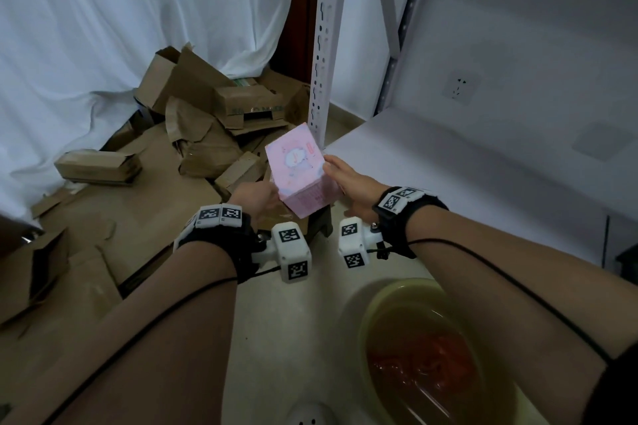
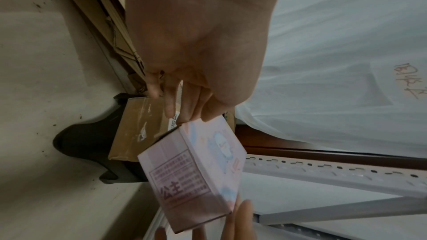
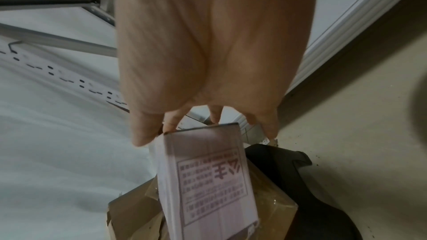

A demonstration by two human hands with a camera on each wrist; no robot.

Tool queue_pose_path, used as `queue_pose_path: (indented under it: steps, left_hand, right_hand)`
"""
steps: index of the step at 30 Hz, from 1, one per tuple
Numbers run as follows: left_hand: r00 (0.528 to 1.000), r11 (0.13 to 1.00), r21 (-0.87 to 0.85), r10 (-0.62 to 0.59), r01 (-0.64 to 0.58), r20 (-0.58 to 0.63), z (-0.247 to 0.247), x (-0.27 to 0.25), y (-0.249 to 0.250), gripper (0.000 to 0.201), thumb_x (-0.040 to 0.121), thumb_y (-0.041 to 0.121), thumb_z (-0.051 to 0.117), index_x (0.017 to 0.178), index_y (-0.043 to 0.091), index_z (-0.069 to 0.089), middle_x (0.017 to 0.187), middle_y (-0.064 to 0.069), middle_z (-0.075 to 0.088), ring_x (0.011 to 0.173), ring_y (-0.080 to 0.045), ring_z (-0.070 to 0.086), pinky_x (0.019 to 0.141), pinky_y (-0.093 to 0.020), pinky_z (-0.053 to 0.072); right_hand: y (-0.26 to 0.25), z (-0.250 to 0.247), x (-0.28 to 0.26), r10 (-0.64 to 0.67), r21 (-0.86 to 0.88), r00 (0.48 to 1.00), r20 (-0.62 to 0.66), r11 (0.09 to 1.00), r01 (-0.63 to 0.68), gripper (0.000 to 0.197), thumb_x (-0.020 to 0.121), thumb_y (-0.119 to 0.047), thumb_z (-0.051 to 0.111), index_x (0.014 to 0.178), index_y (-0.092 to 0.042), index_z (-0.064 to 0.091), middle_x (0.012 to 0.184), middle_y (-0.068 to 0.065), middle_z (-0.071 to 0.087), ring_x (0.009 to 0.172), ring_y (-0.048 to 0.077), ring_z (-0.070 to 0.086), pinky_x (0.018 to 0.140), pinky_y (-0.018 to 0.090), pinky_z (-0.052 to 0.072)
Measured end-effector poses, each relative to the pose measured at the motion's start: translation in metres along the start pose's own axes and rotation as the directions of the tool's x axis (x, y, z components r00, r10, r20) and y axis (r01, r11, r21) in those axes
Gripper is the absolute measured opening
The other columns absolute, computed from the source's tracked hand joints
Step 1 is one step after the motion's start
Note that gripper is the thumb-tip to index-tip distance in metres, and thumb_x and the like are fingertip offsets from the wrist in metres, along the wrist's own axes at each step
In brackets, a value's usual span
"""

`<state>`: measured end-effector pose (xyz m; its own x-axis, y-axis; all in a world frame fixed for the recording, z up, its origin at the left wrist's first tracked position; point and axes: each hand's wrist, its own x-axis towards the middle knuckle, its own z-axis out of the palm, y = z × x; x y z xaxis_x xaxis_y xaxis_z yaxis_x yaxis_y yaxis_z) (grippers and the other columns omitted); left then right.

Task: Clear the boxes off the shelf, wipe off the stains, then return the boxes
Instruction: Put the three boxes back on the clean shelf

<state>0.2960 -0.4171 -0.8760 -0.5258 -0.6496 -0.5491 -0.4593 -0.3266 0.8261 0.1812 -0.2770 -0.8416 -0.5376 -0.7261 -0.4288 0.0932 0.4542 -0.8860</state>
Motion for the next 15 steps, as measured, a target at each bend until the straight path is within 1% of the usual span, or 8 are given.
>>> queue_pose_path:
  steps: [2,3,5,7,9,10,12,15]
  left_hand:
    - [0.999,1.000,-0.015,-0.024,0.023,-0.039,0.002,-0.003,0.000,0.025,0.091,0.012,0.052,0.066,0.014,0.052,0.079,-0.002,0.062,0.061,-0.009,0.051,0.051,-0.022,0.032]
    - [0.999,0.999,-0.024,-0.037,0.036,-0.037,0.003,-0.009,0.001,0.023,0.090,0.011,0.052,0.068,0.013,0.054,0.076,0.000,0.062,0.063,-0.009,0.053,0.049,-0.021,0.030]
    - [0.999,0.999,-0.021,-0.037,0.037,0.002,0.005,-0.012,0.007,0.015,0.091,0.011,0.051,0.080,0.010,0.061,0.082,0.000,0.068,0.073,-0.009,0.060,0.047,-0.019,0.028]
    - [0.999,1.000,0.010,-0.026,0.025,0.040,0.006,-0.017,0.010,0.015,0.092,0.010,0.051,0.087,0.009,0.064,0.074,0.001,0.072,0.076,-0.010,0.063,0.052,-0.017,0.032]
    - [0.997,1.000,0.021,-0.011,0.009,0.071,0.010,-0.021,0.012,0.014,0.091,0.011,0.053,0.083,0.010,0.064,0.060,0.006,0.071,0.073,-0.010,0.063,0.057,-0.019,0.034]
    - [0.997,0.999,0.031,-0.014,0.012,0.079,0.014,-0.025,0.014,0.014,0.090,0.012,0.054,0.082,0.009,0.065,0.060,0.005,0.071,0.072,-0.011,0.064,0.056,-0.019,0.033]
    - [0.994,0.998,0.058,-0.008,0.001,0.110,0.023,-0.034,0.019,0.014,0.090,0.012,0.054,0.085,0.008,0.067,0.070,0.001,0.074,0.070,-0.010,0.066,0.055,-0.019,0.029]
    - [0.978,0.997,0.071,-0.001,-0.014,0.208,0.044,-0.043,0.026,0.014,0.090,0.017,0.056,0.096,0.011,0.068,0.092,-0.001,0.073,0.064,-0.007,0.060,0.061,-0.020,0.032]
  right_hand:
    - [0.004,0.001,0.003,0.038,0.032,0.999,-0.012,0.999,-0.038,0.045,0.097,-0.048,0.038,0.140,-0.038,0.030,0.151,0.004,0.029,0.135,0.032,0.031,0.105,0.051,0.030]
    - [0.004,0.002,0.004,0.056,0.048,0.998,-0.040,0.997,-0.054,0.045,0.096,-0.049,0.040,0.138,-0.037,0.031,0.148,0.005,0.032,0.131,0.033,0.035,0.101,0.050,0.035]
    - [0.003,0.001,0.006,0.083,0.108,0.993,-0.088,0.991,-0.073,0.043,0.094,-0.049,0.045,0.133,-0.033,0.034,0.135,0.005,0.040,0.116,0.029,0.044,0.083,0.041,0.046]
    - [0.001,-0.004,0.006,0.120,0.133,0.985,-0.126,0.986,-0.104,0.039,0.093,-0.049,0.047,0.126,-0.030,0.037,0.125,0.007,0.046,0.107,0.028,0.051,0.069,0.037,0.051]
    - [0.005,-0.014,0.009,0.158,0.134,0.972,-0.171,0.982,-0.136,0.027,0.091,-0.047,0.050,0.112,-0.031,0.042,0.123,0.011,0.049,0.109,0.033,0.055,0.077,0.043,0.056]
    - [0.009,-0.021,0.011,0.171,0.142,0.967,-0.190,0.979,-0.145,0.022,0.089,-0.045,0.052,0.105,-0.032,0.046,0.124,0.013,0.050,0.109,0.034,0.055,0.083,0.049,0.055]
    - [0.014,-0.035,0.010,0.175,0.181,0.965,-0.195,0.973,-0.140,0.022,0.086,-0.041,0.055,0.104,-0.029,0.051,0.124,0.014,0.053,0.106,0.033,0.057,0.083,0.055,0.054]
    - [0.017,-0.055,-0.014,0.185,0.298,0.953,-0.240,0.948,-0.109,0.033,0.093,-0.035,0.052,0.113,-0.009,0.054,0.100,0.014,0.059,0.085,0.027,0.060,0.070,0.042,0.058]
